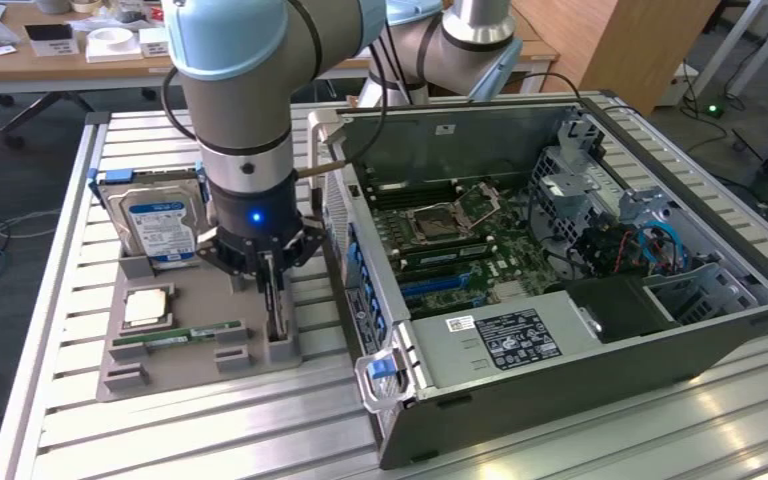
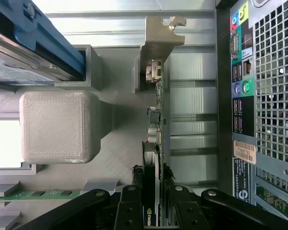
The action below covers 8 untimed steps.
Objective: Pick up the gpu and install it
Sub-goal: 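Pick up the gpu and move the gpu toward the slot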
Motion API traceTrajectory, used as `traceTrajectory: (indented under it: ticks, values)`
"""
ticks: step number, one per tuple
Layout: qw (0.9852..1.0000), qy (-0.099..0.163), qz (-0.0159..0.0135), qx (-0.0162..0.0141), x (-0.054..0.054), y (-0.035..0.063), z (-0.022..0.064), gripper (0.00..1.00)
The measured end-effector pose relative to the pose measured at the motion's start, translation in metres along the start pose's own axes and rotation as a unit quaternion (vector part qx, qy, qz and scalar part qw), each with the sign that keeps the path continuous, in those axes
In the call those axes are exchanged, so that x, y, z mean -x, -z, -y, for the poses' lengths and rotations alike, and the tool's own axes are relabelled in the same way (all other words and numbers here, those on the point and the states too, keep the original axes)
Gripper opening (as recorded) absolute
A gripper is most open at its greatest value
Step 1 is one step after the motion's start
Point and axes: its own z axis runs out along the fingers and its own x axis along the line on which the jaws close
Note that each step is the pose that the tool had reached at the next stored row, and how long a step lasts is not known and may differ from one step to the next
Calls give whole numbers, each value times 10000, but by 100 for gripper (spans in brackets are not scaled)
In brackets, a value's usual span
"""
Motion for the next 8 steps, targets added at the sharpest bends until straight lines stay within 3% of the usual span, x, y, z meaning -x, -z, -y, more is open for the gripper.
traceTrajectory:
  ticks: [8]
  values:
    - [10000,0,0,0,2,91,-4,26]
